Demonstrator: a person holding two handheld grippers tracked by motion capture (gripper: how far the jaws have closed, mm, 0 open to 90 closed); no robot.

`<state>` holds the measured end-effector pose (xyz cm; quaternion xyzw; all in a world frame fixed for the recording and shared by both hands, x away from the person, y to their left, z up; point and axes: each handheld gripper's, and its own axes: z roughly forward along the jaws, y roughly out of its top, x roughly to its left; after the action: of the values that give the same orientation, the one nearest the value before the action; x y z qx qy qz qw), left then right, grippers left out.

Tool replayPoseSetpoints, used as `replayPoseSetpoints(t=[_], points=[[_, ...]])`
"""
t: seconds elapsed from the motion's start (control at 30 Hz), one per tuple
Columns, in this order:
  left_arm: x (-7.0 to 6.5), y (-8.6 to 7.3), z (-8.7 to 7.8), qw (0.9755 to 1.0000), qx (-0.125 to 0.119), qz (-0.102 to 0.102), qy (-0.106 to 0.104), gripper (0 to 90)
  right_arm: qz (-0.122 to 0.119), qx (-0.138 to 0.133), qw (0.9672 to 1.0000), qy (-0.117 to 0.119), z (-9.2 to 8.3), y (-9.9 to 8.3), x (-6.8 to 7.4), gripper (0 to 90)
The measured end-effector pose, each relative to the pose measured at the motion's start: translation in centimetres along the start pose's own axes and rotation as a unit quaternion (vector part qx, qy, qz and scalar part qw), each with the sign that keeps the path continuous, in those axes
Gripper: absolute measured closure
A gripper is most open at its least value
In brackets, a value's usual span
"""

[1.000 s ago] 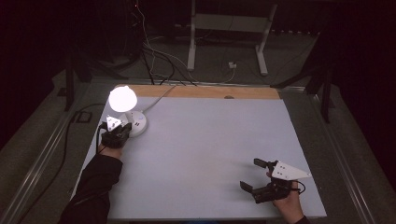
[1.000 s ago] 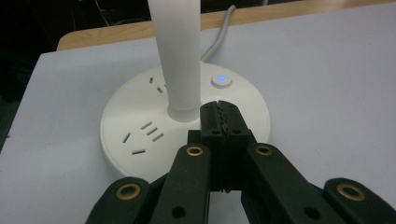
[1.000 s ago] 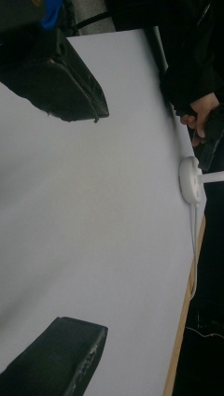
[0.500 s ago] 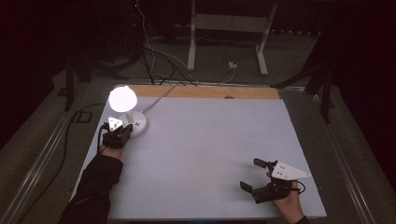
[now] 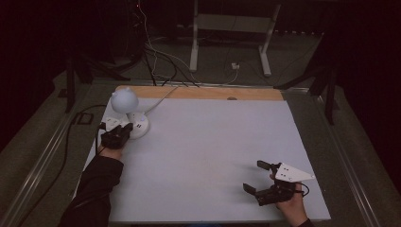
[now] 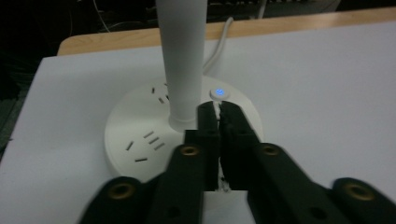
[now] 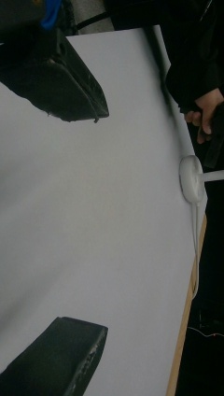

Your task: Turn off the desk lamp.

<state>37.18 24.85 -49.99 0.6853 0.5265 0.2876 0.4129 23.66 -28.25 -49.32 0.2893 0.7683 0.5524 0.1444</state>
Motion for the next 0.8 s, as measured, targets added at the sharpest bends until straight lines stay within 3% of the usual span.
replayPoseSetpoints(t=[0.37, 0.43, 0.63, 0.8], points=[[-0.4, 0.6, -1.8, 0.9999, -0.004, -0.008, -0.01, 59.2, -0.001, -0.002, 1.0, -0.001, -0.1, 0.0, 0.0, 0.0], [-0.6, 0.6, -2.1, 0.9999, 0.002, -0.009, -0.008, 50.2, 0.0, -0.002, 1.0, -0.001, -0.1, 0.0, 0.0, 0.0], [-1.3, 0.7, -2.7, 0.9996, 0.012, -0.005, -0.025, 32.1, -0.001, -0.003, 1.0, -0.002, -0.2, 0.0, 0.0, 0.0], [-1.6, 0.8, -3.4, 0.9979, 0.021, -0.018, -0.059, 13.5, -0.002, -0.002, 1.0, -0.002, -0.2, 0.0, 0.0, 0.0]])
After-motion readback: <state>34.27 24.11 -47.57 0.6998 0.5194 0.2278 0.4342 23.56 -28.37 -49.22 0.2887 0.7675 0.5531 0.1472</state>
